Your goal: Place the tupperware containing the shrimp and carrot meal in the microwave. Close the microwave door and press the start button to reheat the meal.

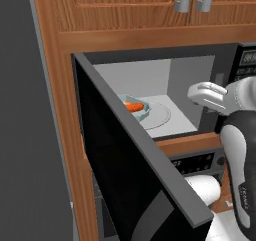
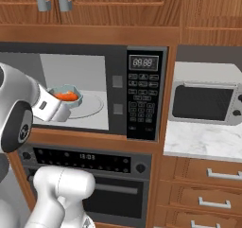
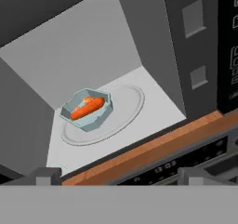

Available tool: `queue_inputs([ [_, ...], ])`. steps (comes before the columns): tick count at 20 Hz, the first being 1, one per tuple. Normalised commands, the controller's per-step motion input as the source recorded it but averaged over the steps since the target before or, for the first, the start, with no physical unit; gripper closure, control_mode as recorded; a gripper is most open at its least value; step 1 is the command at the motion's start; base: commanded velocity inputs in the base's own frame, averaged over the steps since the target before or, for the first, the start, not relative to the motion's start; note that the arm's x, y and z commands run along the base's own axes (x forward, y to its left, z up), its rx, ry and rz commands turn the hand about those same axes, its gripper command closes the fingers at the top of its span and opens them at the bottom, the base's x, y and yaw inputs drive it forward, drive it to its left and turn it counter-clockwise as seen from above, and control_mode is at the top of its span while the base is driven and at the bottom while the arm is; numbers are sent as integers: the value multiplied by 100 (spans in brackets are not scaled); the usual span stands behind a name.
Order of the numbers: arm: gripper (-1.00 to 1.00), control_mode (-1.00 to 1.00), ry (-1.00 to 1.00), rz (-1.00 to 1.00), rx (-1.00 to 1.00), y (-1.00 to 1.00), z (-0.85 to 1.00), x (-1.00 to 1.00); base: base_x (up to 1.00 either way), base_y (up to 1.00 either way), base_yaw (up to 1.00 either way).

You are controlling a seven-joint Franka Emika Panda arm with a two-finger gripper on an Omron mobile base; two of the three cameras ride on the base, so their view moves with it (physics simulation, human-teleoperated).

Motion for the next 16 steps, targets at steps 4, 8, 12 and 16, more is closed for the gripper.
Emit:
queue_inputs([
  [4,-100,-100,3,1,-5,1,-15,-9,0,0,0],
  [8,-100,-100,4,0,-8,0,-18,0,0,0,0],
  [12,-100,-100,0,0,0,0,0,0,0,0,0],
  [16,-100,100,1,0,0,-2,0,-11,-19,-8,0],
])
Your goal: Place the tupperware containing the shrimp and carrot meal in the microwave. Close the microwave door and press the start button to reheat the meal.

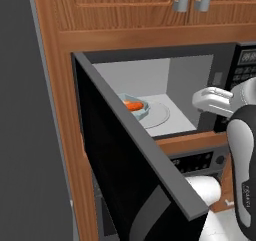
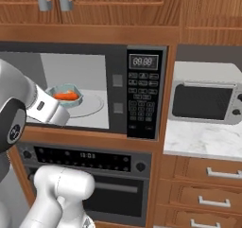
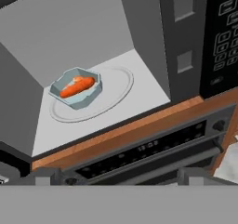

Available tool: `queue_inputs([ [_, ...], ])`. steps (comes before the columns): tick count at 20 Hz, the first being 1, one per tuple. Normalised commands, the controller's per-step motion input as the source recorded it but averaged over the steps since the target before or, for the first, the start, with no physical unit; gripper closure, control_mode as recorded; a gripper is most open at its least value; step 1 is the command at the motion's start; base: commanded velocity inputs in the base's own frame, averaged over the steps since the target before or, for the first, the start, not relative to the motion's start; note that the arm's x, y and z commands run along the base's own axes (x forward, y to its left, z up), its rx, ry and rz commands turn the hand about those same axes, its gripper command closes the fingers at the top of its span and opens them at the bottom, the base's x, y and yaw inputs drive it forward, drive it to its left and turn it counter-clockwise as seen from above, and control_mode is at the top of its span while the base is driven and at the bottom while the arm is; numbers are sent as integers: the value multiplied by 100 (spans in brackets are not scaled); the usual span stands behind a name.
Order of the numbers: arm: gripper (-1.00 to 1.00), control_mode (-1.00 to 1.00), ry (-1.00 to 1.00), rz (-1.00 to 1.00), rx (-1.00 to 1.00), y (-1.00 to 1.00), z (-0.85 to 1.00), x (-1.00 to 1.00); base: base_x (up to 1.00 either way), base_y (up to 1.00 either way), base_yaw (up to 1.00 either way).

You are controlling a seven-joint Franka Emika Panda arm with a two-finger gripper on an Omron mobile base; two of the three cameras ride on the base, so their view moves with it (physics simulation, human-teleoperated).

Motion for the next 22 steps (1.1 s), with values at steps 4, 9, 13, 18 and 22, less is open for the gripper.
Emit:
queue_inputs([
  [4,-100,100,0,0,0,0,0,0,-38,-18,0],
  [9,-100,100,0,0,0,0,0,0,-29,-28,0],
  [13,-100,100,0,0,0,0,0,0,-26,-46,0],
  [18,-100,100,0,0,0,0,0,0,-25,-34,0],
  [22,-100,100,0,0,0,0,0,0,-38,-6,0],
])
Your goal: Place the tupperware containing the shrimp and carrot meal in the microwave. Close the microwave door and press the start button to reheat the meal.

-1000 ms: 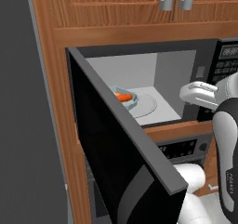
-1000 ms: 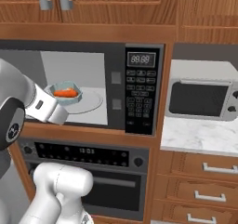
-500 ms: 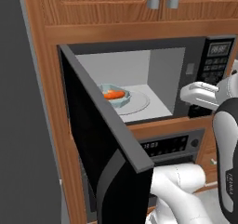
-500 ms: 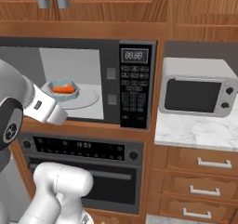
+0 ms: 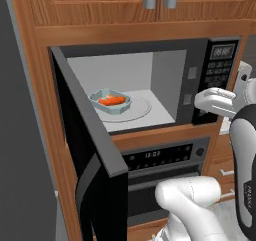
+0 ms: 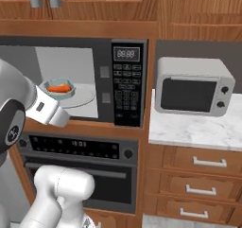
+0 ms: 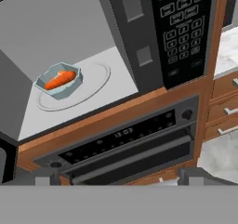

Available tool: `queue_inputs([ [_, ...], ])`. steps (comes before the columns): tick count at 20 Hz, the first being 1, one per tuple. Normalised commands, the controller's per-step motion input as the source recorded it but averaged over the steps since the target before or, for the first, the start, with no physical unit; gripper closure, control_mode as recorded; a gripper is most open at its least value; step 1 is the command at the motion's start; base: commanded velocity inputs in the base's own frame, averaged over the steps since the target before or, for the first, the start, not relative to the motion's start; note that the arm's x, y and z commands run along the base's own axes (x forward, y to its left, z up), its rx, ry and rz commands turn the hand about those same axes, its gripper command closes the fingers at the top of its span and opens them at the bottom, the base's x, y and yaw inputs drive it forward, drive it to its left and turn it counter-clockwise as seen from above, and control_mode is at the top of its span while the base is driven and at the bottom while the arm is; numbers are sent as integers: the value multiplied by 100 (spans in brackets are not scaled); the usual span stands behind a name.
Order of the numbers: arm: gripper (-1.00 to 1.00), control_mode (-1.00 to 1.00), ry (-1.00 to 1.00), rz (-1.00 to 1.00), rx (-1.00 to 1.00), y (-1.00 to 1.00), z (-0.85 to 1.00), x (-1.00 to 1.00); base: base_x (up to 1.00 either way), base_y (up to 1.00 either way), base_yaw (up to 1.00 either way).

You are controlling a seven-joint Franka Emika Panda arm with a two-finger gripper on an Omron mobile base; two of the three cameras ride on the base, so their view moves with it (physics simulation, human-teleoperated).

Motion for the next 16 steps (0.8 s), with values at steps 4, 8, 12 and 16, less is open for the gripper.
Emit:
queue_inputs([
  [4,-100,100,0,0,0,0,0,0,-49,-6,0],
  [8,-100,100,0,0,0,0,0,0,-44,-4,0],
  [12,-100,100,0,0,0,0,0,0,-41,-6,0],
  [16,-100,100,0,0,0,0,0,0,-30,-8,0],
])
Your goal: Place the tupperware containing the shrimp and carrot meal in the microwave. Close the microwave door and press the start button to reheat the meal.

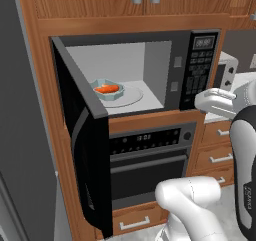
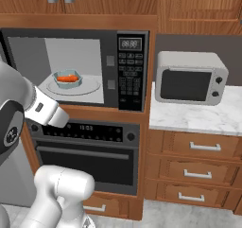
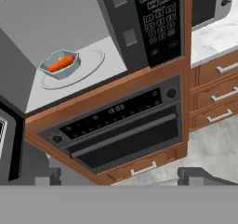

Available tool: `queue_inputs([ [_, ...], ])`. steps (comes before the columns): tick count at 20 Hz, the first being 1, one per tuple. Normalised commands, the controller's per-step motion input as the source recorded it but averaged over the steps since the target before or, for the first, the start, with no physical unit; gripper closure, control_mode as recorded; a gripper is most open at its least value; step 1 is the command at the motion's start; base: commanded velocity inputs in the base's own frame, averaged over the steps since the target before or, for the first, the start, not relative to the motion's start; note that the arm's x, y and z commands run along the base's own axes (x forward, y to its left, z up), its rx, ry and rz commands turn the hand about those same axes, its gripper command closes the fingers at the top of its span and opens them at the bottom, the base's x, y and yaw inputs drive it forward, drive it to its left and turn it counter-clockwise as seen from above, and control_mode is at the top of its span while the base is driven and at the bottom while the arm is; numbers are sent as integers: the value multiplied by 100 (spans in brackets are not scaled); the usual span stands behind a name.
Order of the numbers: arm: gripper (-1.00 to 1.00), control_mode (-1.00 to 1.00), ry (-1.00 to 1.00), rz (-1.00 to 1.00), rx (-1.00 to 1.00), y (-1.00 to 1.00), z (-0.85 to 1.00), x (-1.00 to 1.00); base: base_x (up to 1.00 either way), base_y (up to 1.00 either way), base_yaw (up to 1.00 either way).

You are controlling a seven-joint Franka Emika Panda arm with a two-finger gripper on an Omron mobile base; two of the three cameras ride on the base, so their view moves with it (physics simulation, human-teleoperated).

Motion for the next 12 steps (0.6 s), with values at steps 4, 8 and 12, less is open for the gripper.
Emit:
queue_inputs([
  [4,-100,-100,0,0,0,0,0,0,-3,-2,0],
  [8,-100,-100,0,0,0,0,0,0,0,0,0],
  [12,-100,-100,0,0,0,0,0,-1,0,0,0],
])
